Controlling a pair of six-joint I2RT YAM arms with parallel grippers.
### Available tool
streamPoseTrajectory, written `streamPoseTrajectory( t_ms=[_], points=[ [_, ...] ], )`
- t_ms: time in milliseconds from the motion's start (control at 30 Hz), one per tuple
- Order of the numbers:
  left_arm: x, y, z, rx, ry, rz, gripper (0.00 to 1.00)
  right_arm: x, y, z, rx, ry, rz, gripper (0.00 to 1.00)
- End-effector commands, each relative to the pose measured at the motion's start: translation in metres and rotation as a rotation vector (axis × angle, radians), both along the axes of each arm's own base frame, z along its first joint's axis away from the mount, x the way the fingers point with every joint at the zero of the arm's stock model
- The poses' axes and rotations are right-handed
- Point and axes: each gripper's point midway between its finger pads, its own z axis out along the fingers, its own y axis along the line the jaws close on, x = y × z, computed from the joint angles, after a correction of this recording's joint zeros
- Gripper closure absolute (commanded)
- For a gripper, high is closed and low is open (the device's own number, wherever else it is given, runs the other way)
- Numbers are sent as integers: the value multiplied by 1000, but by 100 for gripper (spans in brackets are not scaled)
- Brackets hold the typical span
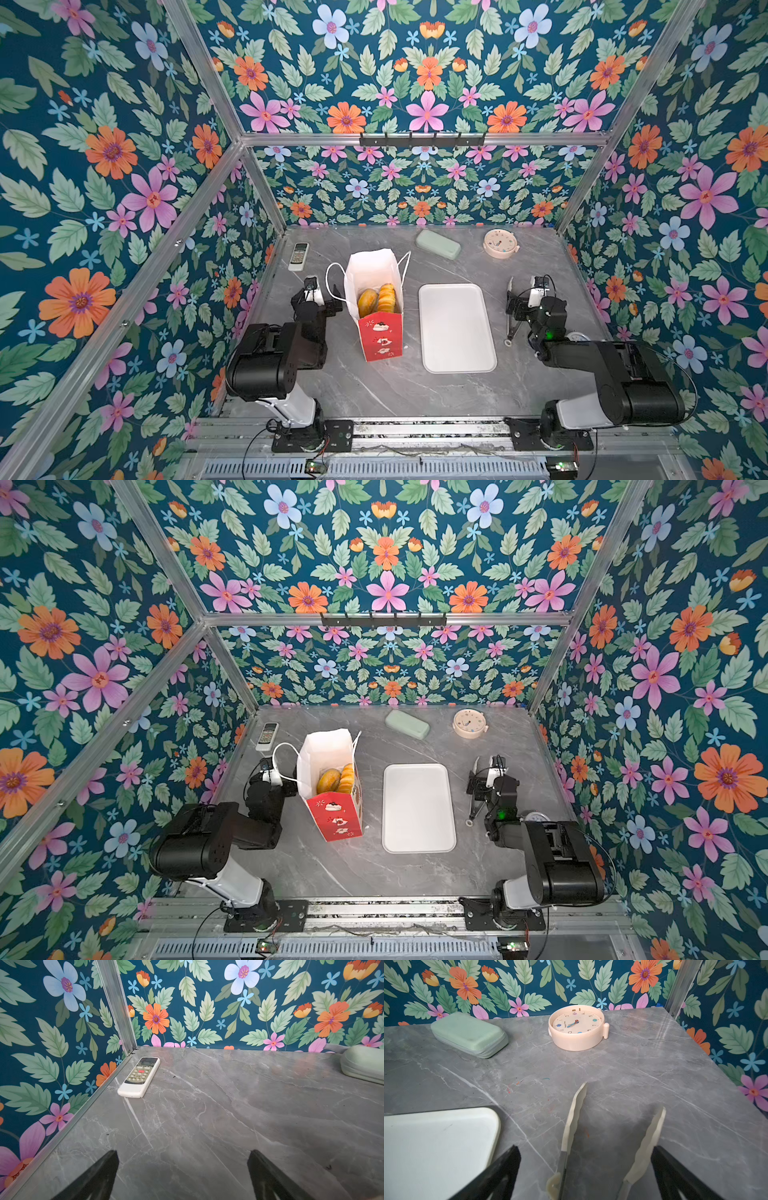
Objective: Take the fake bread out of the paper bag
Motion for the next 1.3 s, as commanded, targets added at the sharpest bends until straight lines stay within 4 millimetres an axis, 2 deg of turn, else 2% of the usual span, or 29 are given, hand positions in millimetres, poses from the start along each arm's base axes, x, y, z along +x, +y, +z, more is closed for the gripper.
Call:
streamPoseTrajectory(
  t_ms=[0,1133,1200,1267],
  points=[
    [0,0,1,-3,-4,-2,0,1,1,3,9,-10,1,1],
    [0,0,2,-1,-5,-1,0,1,1,3,8,-10,3,1],
    [0,0,2,-1,-8,-2,2,1,0,3,7,-10,-2,1],
    [-1,4,5,-1,-11,24,5,2,-8,11,-2,-25,-50,1]
  ],
)
